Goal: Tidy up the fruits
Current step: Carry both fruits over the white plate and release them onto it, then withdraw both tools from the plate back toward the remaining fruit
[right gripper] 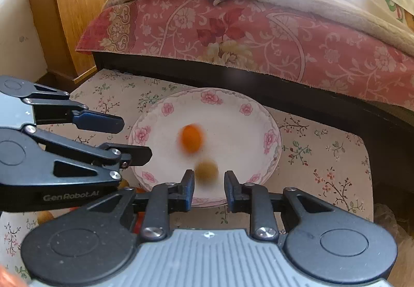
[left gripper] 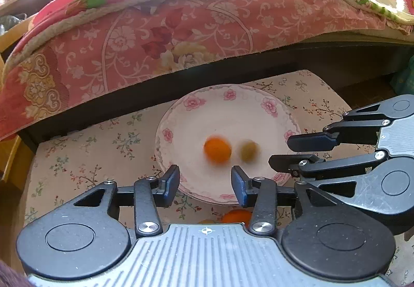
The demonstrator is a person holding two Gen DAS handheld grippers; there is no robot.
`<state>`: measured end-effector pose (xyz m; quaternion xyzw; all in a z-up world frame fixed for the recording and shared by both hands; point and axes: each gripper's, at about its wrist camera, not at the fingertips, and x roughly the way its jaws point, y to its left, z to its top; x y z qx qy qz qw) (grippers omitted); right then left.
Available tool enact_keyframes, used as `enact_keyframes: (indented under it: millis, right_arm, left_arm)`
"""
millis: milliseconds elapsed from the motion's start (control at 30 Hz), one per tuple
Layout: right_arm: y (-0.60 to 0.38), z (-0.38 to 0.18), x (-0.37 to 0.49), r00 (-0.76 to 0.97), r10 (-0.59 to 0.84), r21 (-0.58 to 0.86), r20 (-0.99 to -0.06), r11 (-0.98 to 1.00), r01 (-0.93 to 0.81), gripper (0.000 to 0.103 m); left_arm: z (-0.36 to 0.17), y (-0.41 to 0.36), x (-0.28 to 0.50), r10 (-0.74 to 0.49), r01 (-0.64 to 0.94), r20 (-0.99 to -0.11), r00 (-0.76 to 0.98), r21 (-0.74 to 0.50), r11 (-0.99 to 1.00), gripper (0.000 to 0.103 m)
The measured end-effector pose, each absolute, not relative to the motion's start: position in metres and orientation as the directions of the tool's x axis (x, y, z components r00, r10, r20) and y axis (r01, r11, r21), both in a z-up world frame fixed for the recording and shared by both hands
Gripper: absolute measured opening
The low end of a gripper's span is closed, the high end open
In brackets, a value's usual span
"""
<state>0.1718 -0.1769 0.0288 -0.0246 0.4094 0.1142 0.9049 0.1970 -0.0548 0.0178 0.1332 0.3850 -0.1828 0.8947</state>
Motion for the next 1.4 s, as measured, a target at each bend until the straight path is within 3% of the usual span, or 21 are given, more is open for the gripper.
enact_keyframes:
  millis: [1400]
  right_arm:
    - [-0.153,0.048,0.14,0.637,0.213,0.044,-0.741,0.962,-0.27,0.032]
  left_arm:
    - [0.036,-0.031,0.161,-0.212,0.404,-0.724,0.657,0.1,0.909,0.06]
